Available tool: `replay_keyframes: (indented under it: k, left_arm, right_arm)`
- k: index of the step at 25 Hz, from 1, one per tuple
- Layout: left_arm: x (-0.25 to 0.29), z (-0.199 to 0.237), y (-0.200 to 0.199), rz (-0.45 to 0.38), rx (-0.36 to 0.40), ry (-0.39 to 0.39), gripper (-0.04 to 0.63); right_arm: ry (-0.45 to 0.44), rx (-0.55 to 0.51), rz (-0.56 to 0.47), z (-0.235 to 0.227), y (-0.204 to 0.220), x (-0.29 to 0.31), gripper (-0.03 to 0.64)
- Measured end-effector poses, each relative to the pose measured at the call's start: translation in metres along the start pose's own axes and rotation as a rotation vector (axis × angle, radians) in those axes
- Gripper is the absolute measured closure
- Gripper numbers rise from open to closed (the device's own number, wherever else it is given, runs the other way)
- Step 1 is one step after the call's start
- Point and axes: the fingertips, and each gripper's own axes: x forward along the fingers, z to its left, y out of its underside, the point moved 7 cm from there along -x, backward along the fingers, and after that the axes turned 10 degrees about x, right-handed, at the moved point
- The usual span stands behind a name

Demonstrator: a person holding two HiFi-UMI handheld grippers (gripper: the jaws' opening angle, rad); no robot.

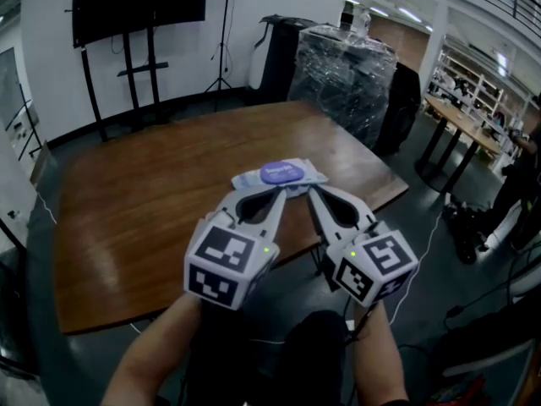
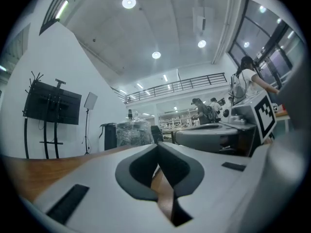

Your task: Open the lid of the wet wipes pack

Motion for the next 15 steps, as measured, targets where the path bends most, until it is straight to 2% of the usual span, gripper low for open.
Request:
replay_keyframes:
  k: [10,15]
  left_arm:
    - [0.023,0.018,0.003,-0.008,0.025,-0.091,0.591]
    - [0.027,0.014,0.003,-0.014,0.044,-0.093,0.591]
  right_arm:
    - [-0.09,0.023,-0.018,-0.023,0.004,0.023,0.606]
    - [-0.108,0.026,-0.023,-0.025,0.001,0.021,0.606]
